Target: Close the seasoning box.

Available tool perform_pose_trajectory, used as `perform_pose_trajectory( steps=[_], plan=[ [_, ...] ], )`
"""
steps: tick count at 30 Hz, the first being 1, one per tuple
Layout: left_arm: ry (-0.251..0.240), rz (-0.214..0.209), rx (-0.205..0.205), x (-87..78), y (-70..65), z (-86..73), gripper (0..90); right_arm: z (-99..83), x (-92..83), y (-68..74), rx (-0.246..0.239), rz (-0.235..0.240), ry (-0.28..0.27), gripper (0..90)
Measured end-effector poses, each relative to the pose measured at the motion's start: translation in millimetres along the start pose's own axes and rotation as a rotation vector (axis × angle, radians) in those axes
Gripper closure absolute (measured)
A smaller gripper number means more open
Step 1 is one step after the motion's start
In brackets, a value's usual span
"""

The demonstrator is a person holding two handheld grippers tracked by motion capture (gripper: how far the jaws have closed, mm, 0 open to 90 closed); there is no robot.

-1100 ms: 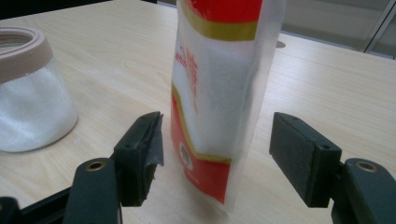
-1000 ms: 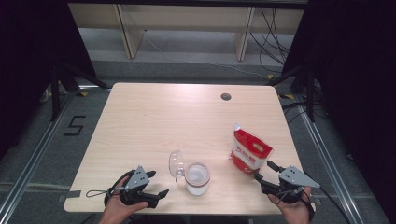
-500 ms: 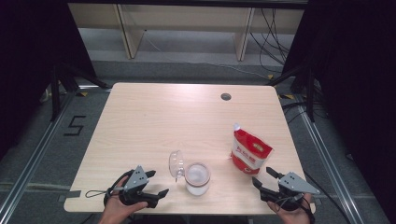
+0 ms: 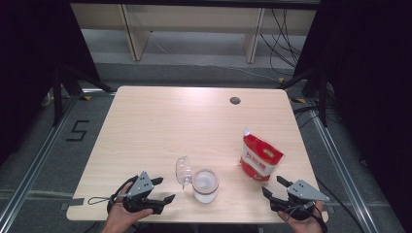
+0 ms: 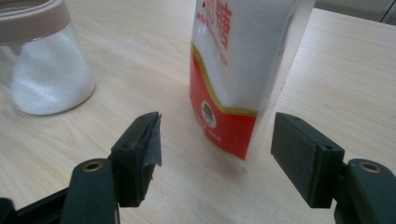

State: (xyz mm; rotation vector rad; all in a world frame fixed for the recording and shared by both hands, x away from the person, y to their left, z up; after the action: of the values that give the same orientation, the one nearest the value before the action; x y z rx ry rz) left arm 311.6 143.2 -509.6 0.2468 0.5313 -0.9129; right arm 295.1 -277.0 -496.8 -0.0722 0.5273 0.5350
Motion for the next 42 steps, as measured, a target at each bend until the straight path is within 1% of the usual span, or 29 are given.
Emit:
perform_pose_trajectory(
  steps=[1,2,3,4,7,8,9,10,11,13,14,15,16,18,20,21,24,25,27,28,30,31,33,35,36,37,39,41,42],
  plan=[
    [0.0,0.0,0.0,0.0,0.0,0.0,35.7,0.0,0.0,0.0,0.0,0.0,0.0,34.0],
    [0.016,0.008,0.02,-1.4,-0.8,0.9,40.8,0.5,1.4,-2.5,-0.033,0.002,-0.01,33.9],
    [0.016,0.008,0.02,-1.4,-0.8,0.9,45.9,0.5,1.4,-2.5,-0.033,0.002,-0.01,33.9],
    [-0.001,0.017,0.034,-2.7,-2.8,3.7,51.8,0.3,0.3,-1.5,-0.024,-0.007,0.0,33.9],
    [-0.019,0.028,0.042,-4.8,-5.0,7.6,66.3,0.1,0.7,-2.1,-0.036,-0.008,0.001,33.9],
    [-0.025,0.024,0.05,-5.8,-5.5,9.2,66.3,-0.3,-0.1,-1.7,-0.038,-0.011,0.005,33.9],
    [-0.017,0.029,0.093,-7.9,-3.8,11.5,72.7,0.1,-1.3,-0.6,-0.038,-0.011,0.004,33.9],
    [-0.017,0.029,0.093,-7.9,-3.8,11.5,75.7,0.1,-1.3,-0.6,-0.038,-0.011,0.004,33.9],
    [-0.015,0.04,0.064,-8.9,-6.4,12.8,78.6,0.6,-1.0,-1.0,-0.046,-0.007,-0.002,33.9],
    [-0.029,0.033,0.062,-8.4,-7.7,14.5,84.1,0.5,-1.2,-1.8,-0.053,-0.019,-0.002,34.0],
    [-0.033,0.031,0.054,-8.0,-9.1,16.1,84.1,0.5,-1.2,-1.8,-0.053,-0.019,-0.002,34.0],
    [-0.031,0.028,0.065,-8.5,-9.6,18.6,86.3,-0.1,-0.9,-1.9,-0.053,-0.026,0.0,34.0],
    [-0.04,0.028,0.073,-8.5,-11.7,24.5,89.3,-0.8,-1.3,0.1,-0.034,-0.022,0.013,34.0],
    [-0.036,0.029,0.083,-8.7,-12.8,27.5,89.4,-1.0,-0.7,1.6,-0.018,-0.014,0.014,34.0],
    [-0.044,0.021,0.081,-7.4,-15.9,32.3,89.6,-0.1,-0.3,-0.6,-0.05,-0.017,0.009,34.1],
    [-0.039,0.025,0.097,-7.8,-15.7,34.3,89.6,-0.4,-0.1,-0.5,-0.047,-0.016,0.011,34.1],
    [-0.036,0.013,0.098,-7.5,-16.1,37.5,89.6,-0.7,0.5,-1.1,-0.043,-0.012,0.009,34.0],
    [-0.042,0.015,0.096,-7.5,-16.5,38.6,89.6,-0.4,0.2,-2.2,-0.056,-0.024,0.005,34.1],
    [-0.051,0.018,0.089,-7.3,-16.8,40.5,89.6,-0.8,0.9,-2.2,-0.056,-0.02,0.006,34.1],
    [-0.049,0.025,0.101,-7.8,-16.5,41.8,89.6,-0.7,1.0,-2.1,-0.058,-0.019,0.005,34.1],
    [-0.06,0.015,0.108,-7.3,-18.3,44.9,89.6,-0.4,0.6,-2.3,-0.065,-0.026,0.005,34.1],
    [-0.069,0.019,0.118,-7.3,-20.0,48.4,89.7,-0.9,0.4,-0.6,-0.044,-0.02,0.014,34.1],
    [-0.063,0.017,0.128,-7.6,-20.5,49.5,89.7,-0.9,0.7,-1.2,-0.052,-0.022,0.016,34.1],
    [-0.082,0.007,0.127,-6.1,-23.5,52.6,89.7,-0.7,0.9,-1.0,-0.049,-0.014,0.015,34.1],
    [-0.084,0.012,0.139,-5.7,-24.1,53.8,89.7,-1.0,0.5,0.0,-0.037,-0.017,0.017,34.1],
    [-0.084,0.005,0.13,-5.1,-25.3,54.3,89.7,-0.5,0.9,-1.2,-0.063,-0.016,0.015,34.1],
    [-0.081,0.012,0.145,-4.7,-25.2,54.8,89.7,-0.7,0.9,-0.4,-0.051,-0.02,0.015,34.1],
    [-0.081,0.013,0.135,-3.8,-25.9,54.5,89.7,-1.0,1.0,0.2,-0.051,-0.021,0.02,34.0],
    [-0.081,0.014,0.135,-3.7,-25.9,54.6,89.7,-2.0,0.1,3.0,-0.019,-0.024,0.033,34.1]
  ],
)
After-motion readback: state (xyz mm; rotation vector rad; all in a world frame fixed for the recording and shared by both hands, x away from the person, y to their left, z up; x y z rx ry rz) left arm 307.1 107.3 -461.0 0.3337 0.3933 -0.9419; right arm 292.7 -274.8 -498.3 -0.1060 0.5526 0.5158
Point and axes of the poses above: each handheld gripper's, and its own axes: x roughly forward along the jaws, z roughly out of its top, y roughly to its left, the point moved 3 cm from there along x, roughly forward along the jaws, and after that the axes turned 4 degrees about x, right-handed, at the moved point
